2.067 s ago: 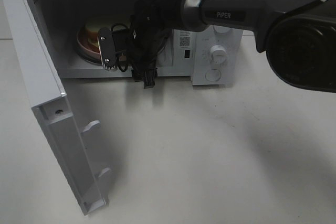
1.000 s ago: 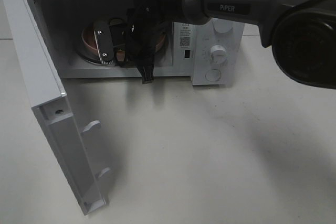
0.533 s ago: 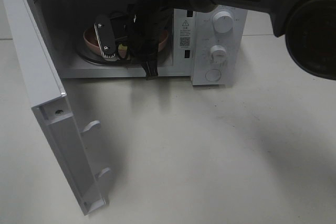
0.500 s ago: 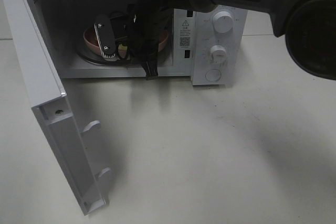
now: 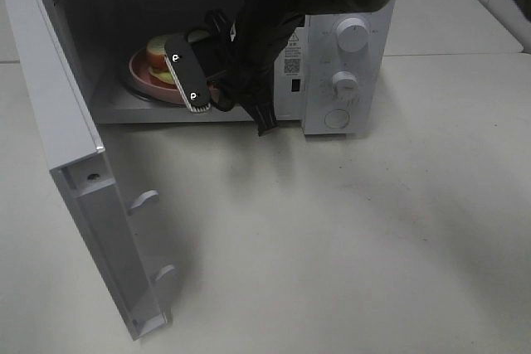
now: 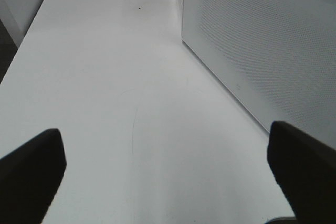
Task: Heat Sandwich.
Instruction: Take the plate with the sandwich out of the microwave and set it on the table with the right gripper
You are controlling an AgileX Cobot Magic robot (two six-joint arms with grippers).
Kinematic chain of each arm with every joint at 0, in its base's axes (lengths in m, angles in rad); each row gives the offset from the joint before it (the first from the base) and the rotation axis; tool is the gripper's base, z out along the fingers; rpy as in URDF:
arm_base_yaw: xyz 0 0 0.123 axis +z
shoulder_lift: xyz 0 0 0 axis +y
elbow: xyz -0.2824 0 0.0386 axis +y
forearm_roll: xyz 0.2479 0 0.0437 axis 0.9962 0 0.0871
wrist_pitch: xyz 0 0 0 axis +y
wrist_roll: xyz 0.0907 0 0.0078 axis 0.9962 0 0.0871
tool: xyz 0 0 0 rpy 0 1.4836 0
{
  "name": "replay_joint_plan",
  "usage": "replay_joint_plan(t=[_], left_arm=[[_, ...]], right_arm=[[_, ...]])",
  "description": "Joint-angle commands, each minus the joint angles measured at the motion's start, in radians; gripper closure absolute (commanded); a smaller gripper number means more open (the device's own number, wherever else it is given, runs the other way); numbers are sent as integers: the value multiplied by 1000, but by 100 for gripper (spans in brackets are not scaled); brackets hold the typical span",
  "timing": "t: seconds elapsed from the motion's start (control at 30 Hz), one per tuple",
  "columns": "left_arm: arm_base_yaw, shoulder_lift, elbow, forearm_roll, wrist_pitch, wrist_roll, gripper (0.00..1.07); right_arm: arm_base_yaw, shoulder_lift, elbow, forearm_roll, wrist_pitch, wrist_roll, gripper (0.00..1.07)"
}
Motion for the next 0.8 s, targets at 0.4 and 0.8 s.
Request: replay_joint_plan(t=[0.4, 0.8], left_arm=[[-1, -25, 3, 2, -2, -2, 5], [-1, -25, 3, 2, -2, -2, 5]], right_arm=[[1, -175, 262, 12, -186, -116, 107], [35, -324, 507, 12, -280, -134, 107]])
